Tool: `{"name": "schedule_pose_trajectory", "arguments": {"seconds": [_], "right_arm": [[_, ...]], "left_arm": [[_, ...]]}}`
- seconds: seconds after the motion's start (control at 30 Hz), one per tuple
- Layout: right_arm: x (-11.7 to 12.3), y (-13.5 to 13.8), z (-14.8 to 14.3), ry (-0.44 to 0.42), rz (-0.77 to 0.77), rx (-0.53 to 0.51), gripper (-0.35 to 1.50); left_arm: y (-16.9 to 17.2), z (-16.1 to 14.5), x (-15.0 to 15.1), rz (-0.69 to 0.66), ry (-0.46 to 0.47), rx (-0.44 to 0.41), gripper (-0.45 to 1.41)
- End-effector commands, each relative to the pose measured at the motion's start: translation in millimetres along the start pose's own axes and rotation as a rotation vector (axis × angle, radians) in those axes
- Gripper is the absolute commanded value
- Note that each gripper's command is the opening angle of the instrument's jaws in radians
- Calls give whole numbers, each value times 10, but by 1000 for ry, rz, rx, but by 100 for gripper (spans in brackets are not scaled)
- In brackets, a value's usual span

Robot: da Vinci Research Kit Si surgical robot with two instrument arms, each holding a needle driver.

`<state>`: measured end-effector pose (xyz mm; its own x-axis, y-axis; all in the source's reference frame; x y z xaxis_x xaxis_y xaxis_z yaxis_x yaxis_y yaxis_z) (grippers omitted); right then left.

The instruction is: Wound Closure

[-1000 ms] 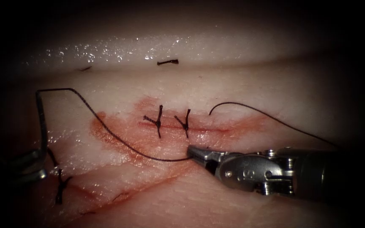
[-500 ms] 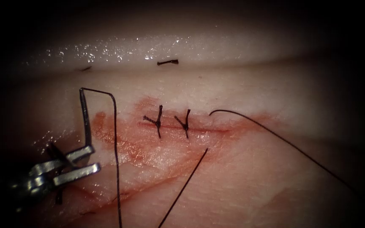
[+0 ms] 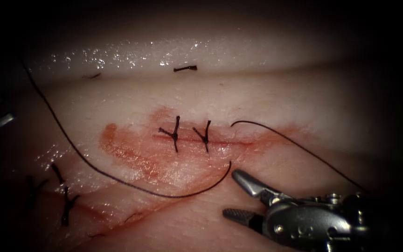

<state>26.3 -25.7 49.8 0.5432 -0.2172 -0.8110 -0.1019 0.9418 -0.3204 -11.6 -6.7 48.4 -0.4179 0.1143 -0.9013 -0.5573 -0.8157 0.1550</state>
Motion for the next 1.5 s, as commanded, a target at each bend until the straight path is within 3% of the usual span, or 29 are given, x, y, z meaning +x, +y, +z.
{"name": "schedule_pose_trajectory", "arguments": {"seconds": [0.03, 0.17, 0.27, 0.3, 0.37, 0.4, 0.6, 0.9, 1.0, 1.07, 1.13, 1.17, 1.23, 1.33, 1.4, 1.5], "right_arm": [[-15, -5, 20, 3, -9, -8, 148], [-58, -13, 48, -18, -11, 18, 145], [-72, -22, 56, -33, -6, 40, 114], [-73, -24, 57, -36, 2, 45, 94], [-74, -29, 56, -44, -22, 97, -7], [-72, -29, 55, -46, -22, 119, -35], [-31, -39, 35, -22, -23, 148, -35], [149, -86, 9, 109, -37, 229, -35], [177, -91, 13, 129, -43, 244, -35], [176, -84, 16, 124, -47, 243, -35], [156, -63, 18, 115, -46, 221, 108], [148, -57, 17, 113, -32, 198, 128], [128, -44, 11, 120, -24, 128, 145], [101, -27, -2, 96, -30, 64, 148], [69, -10, -18, 51, -42, 31, 148], [44, -3, -24, 32, -38, 28, 148]], "left_arm": [[9, 8, -3, -4, 6, -9, -45], [21, 20, -2, -5, 11, -33, -45], [23, 22, 0, -3, 14, -37, -45], [23, 22, 0, -2, 13, -36, -45], [23, 22, 0, -7, 16, -38, -45], [23, 22, 0, -6, 19, -40, -45], [25, 28, -2, -1, 18, -39, -45], [52, 51, -1, 5, 26, -88, -45], [52, 51, -1, 6, 26, -89, -45], [52, 50, -2, 6, 26, -89, -45], [52, 50, -2, 6, 27, -89, -45], [52, 50, -2, 6, 27, -89, -45], [51, 50, -2, 6, 27, -90, -45], [50, 51, -4, 6, 27, -93, -45], [49, 54, -8, 6, 29, -95, -45], [49, 55, -11, 8, 28, -93, -45]]}}
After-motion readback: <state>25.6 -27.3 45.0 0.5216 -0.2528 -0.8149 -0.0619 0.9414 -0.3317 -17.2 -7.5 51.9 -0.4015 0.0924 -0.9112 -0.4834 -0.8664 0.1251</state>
